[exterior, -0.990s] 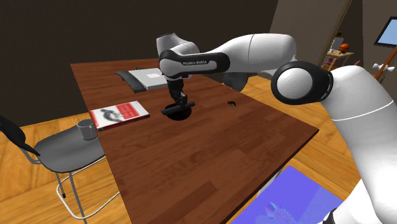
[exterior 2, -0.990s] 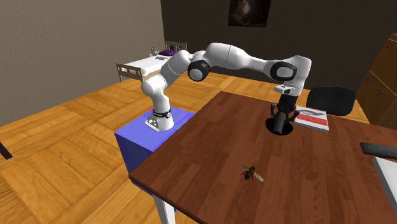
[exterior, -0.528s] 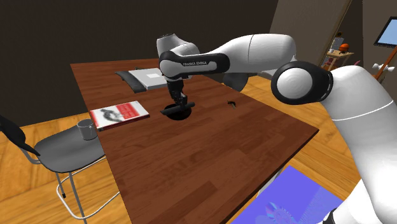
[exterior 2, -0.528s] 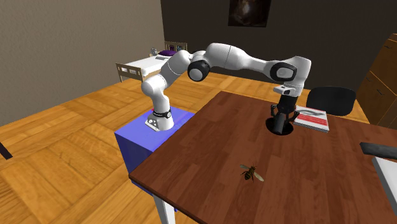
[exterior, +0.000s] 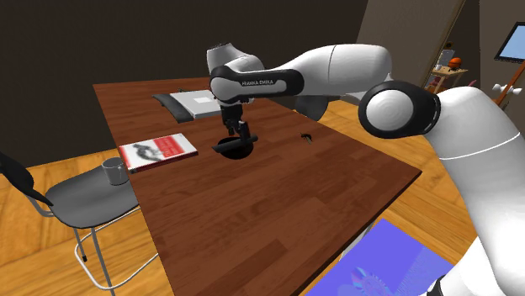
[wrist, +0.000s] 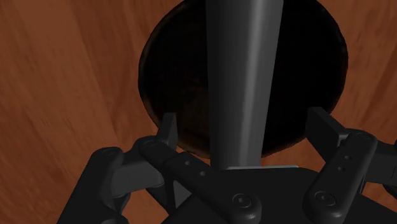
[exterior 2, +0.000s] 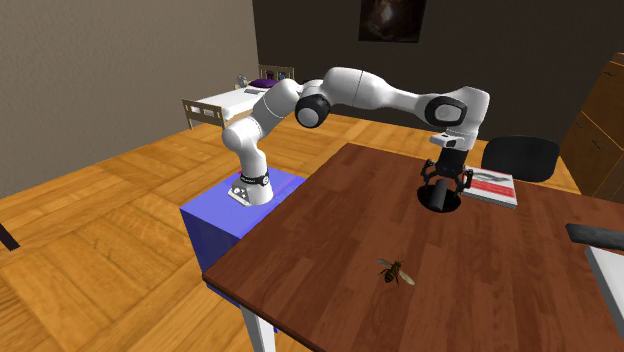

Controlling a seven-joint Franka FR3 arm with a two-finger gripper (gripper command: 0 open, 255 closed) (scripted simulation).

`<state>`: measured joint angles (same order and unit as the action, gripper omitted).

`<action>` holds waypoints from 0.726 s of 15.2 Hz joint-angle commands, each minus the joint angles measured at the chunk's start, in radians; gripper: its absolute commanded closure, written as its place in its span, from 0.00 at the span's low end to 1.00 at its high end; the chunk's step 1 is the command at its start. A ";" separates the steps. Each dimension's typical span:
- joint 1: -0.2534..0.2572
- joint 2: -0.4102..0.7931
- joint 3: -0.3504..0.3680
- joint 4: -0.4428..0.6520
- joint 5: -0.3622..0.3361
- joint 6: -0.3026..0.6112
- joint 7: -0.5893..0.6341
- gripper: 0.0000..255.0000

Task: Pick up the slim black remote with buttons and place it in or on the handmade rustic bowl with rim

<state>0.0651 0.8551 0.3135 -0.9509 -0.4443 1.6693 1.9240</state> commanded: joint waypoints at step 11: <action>0.051 0.054 -0.008 0.206 0.000 -0.144 -0.032 0.00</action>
